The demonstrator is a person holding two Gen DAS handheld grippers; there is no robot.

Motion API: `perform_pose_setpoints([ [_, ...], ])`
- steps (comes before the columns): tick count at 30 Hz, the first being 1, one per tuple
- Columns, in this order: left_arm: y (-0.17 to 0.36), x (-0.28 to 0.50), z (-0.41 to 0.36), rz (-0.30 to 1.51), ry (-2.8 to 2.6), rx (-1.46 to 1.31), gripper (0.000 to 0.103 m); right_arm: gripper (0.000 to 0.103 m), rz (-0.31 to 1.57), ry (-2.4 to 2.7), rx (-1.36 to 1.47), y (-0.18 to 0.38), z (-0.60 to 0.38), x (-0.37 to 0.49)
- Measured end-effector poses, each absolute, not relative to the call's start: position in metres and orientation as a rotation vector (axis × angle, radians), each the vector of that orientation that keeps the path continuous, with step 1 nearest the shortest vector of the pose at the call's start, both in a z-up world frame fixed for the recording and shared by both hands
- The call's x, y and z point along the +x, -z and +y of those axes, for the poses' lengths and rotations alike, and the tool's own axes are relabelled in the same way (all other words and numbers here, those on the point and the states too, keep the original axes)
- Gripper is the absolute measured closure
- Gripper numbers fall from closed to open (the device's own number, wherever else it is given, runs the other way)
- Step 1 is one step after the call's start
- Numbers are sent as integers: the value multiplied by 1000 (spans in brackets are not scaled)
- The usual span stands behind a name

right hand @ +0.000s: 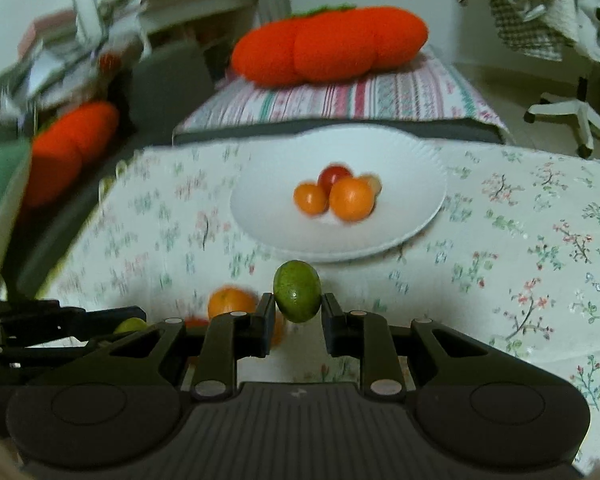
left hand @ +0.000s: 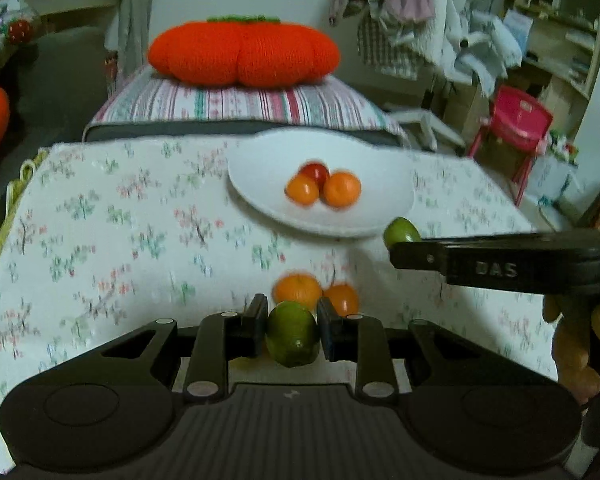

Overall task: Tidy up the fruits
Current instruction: 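Place both green limes on the white plate and open both tools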

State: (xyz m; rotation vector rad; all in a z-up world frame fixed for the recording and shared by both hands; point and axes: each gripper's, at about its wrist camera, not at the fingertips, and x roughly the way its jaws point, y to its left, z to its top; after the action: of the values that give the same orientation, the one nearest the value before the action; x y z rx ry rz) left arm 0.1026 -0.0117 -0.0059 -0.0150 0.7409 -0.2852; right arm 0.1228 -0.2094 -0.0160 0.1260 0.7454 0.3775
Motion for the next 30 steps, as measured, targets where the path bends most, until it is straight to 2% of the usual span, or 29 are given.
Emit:
perform_pose_setpoints([
  [7,-4,126,-16,644,286,10,101,81,634,-392,149,4,-219,129],
  [19,0,161,-20,523,303,40,101,81,606,-355,112,8,-215,150],
  [30,20,189,-38,555,334,53,101,81,624,-313,108,14,-218,160],
])
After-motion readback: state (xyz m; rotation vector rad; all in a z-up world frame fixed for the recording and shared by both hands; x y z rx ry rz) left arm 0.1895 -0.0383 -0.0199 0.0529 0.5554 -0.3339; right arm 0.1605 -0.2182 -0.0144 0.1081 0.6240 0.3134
